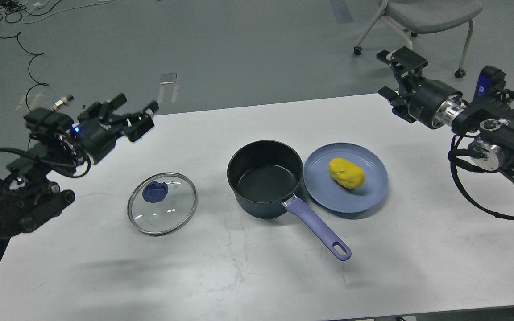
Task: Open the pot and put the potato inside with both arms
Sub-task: 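Reach the right gripper to the yellow potato on the plate and grasp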
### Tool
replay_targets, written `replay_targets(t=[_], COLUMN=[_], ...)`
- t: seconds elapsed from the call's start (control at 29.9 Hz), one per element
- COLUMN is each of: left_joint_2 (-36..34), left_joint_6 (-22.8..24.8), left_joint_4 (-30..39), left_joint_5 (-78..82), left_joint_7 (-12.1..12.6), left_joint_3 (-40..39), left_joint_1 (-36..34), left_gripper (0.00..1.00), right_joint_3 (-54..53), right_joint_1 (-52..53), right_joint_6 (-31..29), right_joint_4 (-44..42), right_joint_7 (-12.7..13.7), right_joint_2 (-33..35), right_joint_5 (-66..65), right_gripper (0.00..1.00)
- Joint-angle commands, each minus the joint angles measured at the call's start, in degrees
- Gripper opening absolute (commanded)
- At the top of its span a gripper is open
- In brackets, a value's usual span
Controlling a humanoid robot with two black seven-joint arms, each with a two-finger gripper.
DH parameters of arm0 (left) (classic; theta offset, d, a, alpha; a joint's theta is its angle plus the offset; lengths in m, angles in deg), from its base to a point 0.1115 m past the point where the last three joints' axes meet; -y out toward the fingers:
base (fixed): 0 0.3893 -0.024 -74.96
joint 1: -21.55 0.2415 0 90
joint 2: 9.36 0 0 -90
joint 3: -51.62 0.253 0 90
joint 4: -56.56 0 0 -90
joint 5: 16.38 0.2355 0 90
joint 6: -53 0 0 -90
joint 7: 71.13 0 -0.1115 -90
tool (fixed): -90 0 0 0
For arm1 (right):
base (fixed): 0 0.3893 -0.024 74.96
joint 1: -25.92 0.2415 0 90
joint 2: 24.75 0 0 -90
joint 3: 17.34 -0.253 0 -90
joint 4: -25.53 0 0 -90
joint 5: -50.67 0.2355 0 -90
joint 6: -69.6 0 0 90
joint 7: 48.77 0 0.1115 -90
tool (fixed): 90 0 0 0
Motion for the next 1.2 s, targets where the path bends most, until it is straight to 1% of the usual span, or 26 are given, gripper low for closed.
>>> replay_targets(t=[0.0,0.03,0.07,0.1,0.13,0.17,0.2,0.23,0.27,0.33,0.4,0.43,0.47,0.53,0.67,0.77,0.84,1.0,1.1,1.14,1.17], left_joint_2=[0.52,0.96,2.36,2.37,3.59,4.38,4.65,5.00,5.70,6.41,6.76,7.11,7.29,7.47,8.87,8.96,8.88,8.61,8.09,7.91,7.91], left_joint_6=[14.59,15.85,16.73,16.74,16.83,17.17,17.18,17.26,17.35,18.14,22.00,25.14,26.74,26.67,26.58,26.49,26.32,26.14,26.06,26.05,26.05], left_joint_4=[-0.34,-0.51,-0.86,-0.87,-1.39,-1.74,-1.92,-2.44,-2.80,-2.89,-2.80,-2.89,-2.89,-2.89,-2.80,-2.89,-2.89,-2.98,-3.06,-3.06,-3.06], left_joint_5=[-18.53,-21.99,-27.60,-27.65,-31.57,-33.17,-33.63,-33.89,-34.15,-35.29,-40.20,-44.83,-47.49,-48.48,-49.27,-49.19,-49.19,-48.93,-48.66,-48.66,-48.66], left_joint_7=[-0.01,1.08,5.70,5.75,9.75,13.10,14.52,16.89,18.65,19.10,19.28,19.46,19.72,20.07,19.99,19.46,19.20,17.97,17.62,17.61,17.61], left_joint_3=[-1.26,-1.96,-3.36,-3.37,-3.55,-4.07,-4.08,-4.16,-4.25,-5.03,-9.24,-13.00,-15.22,-15.85,-16.38,-16.38,-16.38,-16.29,-15.94,-15.94,-15.94], left_joint_1=[-8.17,-8.79,-9.06,-9.06,-9.33,-9.42,-9.42,-9.50,-9.50,-9.68,-9.42,-9.07,-8.72,-8.10,-7.05,-6.43,-5.90,-5.29,-5.02,-4.85,-4.85], left_gripper=[0.98,0.98,0.98,0.98,0.98,0.98,0.98,0.98,0.98,0.98,0.98,0.98,0.98,0.98,0.98,0.98,0.98,0.98,0.98,0.98,0.98], right_joint_3=[7.81,9.23,12.12,12.15,15.02,17.74,18.90,20.92,22.68,23.65,25.15,25.94,26.73,27.26,27.97,28.05,29.10,29.72,29.90,29.90,29.90], right_joint_1=[3.82,4.18,5.14,5.15,6.11,6.99,7.34,7.61,7.61,7.70,7.70,7.79,7.70,7.44,7.35,6.82,7.08,7.35,7.26,7.35,7.35], right_joint_6=[-0.07,-0.15,-0.16,-0.16,-0.16,-0.07,-0.15,-0.16,-0.16,-0.16,-0.16,-0.16,-0.16,0.11,0.37,1.07,1.43,2.22,2.22,2.22,2.22], right_joint_4=[3.09,3.44,3.80,3.80,3.63,3.45,3.36,3.01,2.57,2.13,2.04,1.87,1.69,0.82,-1.30,-1.74,-2.00,-3.05,-4.11,-4.11,-4.11], right_joint_7=[-0.89,-0.98,-1.50,-1.51,-2.38,-3.34,-3.70,-4.05,-4.14,-4.14,-4.84,-5.28,-5.28,-5.37,-5.37,-5.37,-5.37,-5.37,-5.37,-5.37,-5.37], right_joint_2=[1.49,1.94,2.55,2.55,2.73,2.82,2.82,2.91,3.08,3.43,3.52,3.52,3.43,3.43,1.77,0.54,0.36,-1.31,-2.45,-2.89,-2.89], right_joint_5=[-12.17,-14.65,-20.25,-20.30,-26.05,-30.89,-32.94,-36.44,-38.91,-40.50,-42.01,-43.06,-43.50,-43.77,-43.86,-43.86,-43.86,-43.86,-43.86,-43.86,-43.86], right_gripper=[1.00,1.00,1.00,1.00,1.00,1.00,1.00,1.00,1.00,1.00,1.00,1.00,1.00,0.99,0.99,0.97,0.93,0.93,0.88,0.83,0.83])
